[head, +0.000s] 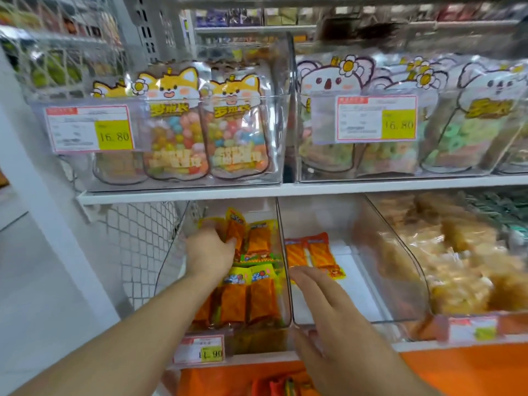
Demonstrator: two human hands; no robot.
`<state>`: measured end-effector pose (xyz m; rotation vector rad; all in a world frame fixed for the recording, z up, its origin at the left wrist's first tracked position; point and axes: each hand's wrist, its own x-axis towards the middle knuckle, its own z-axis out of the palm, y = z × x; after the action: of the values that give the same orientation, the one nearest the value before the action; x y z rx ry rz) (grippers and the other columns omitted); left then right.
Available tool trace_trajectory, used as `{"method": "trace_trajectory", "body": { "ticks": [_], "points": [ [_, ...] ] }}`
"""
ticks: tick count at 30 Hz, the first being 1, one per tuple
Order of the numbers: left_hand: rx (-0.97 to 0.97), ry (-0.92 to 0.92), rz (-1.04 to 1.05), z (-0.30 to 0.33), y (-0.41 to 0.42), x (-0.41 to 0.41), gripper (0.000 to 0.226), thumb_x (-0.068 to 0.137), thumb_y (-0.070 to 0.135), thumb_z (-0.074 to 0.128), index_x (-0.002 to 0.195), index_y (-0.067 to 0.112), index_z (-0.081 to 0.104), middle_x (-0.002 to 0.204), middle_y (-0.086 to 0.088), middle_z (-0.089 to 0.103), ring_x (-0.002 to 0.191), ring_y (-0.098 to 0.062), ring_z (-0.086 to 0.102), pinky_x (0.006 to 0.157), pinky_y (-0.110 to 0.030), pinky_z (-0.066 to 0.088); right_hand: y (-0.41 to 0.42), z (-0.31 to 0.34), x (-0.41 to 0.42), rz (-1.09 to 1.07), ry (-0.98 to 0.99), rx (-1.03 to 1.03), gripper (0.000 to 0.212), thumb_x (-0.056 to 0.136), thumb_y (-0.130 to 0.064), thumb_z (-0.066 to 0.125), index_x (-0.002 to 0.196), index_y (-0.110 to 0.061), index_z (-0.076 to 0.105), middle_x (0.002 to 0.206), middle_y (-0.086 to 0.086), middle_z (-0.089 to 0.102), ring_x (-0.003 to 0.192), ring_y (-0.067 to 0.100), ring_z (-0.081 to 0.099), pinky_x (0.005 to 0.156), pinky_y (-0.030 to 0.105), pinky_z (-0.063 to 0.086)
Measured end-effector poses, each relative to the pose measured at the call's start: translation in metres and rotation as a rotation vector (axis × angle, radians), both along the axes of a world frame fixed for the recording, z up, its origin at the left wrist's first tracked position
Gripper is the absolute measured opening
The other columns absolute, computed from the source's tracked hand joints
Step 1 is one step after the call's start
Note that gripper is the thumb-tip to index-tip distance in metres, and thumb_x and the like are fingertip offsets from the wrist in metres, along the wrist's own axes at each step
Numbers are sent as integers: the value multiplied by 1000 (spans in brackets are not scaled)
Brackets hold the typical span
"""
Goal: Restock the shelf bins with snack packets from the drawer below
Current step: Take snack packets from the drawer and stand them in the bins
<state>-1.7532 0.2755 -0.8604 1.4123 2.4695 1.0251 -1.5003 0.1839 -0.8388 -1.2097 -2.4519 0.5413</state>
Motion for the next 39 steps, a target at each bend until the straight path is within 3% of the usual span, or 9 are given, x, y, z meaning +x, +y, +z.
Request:
{"method": "trace_trajectory", "body": {
  "ticks": [5,11,15,20,26,30,35,39],
  "points": [
    [-73,120,-51,2,-7,-4,39,92,40,73,122,15,69,106,-8,74,101,-30,69,83,-37,57,-2,2,0,-4,-18,20,75,102,-47,50,158,-49,0,153,-42,-14,149,-13,4,116,17,34],
    [-142,199,-112,-6,-14,-10,62,92,38,72,145,15,52,143,-10,58,131,-34,50,110,-44,40,-4,2,0,-6,-37,24,77,102,-47,52,157,-50,-1,154,-41,-12,150,-10,6,116,21,38],
    [-146,205,-217,-8,-24,-11,61,93,36,71,148,24,49,146,0,58,139,-30,40,117,-44,34,-4,5,0,4,-59,27,75,103,-47,51,157,-51,-2,154,-42,-13,150,-11,4,118,20,35],
    [-221,326,-217,-5,-25,-4,56,99,44,60,150,26,45,152,4,50,145,-28,32,122,-46,25,-4,5,1,7,-64,24,76,103,-46,51,158,-50,-3,156,-40,-12,150,-11,-1,122,20,28],
    [-140,253,-354,-8,-22,9,54,102,53,47,154,44,38,164,17,32,152,-23,17,121,-45,14,-5,7,4,13,-44,23,74,104,-44,51,158,-49,1,157,-39,-8,150,-11,0,122,17,24],
    [-242,327,-453,-13,-20,15,62,96,65,51,154,47,37,164,23,29,152,-22,16,118,-45,14,-6,10,5,10,-36,21,72,105,-45,50,157,-50,0,157,-39,-9,150,-11,0,122,19,26],
    [-255,324,-402,-12,-17,25,64,96,60,55,155,43,36,166,18,28,152,-26,18,120,-48,16,-11,7,7,16,-12,40,71,104,-46,50,157,-50,3,158,-38,-5,150,-10,3,120,20,30],
    [-227,286,-393,-8,-26,33,64,98,57,54,156,44,34,166,17,28,152,-25,19,120,-48,17,-15,10,13,30,29,12,70,105,-42,52,159,-47,8,159,-35,0,150,-9,5,122,20,26]
  ]
}}
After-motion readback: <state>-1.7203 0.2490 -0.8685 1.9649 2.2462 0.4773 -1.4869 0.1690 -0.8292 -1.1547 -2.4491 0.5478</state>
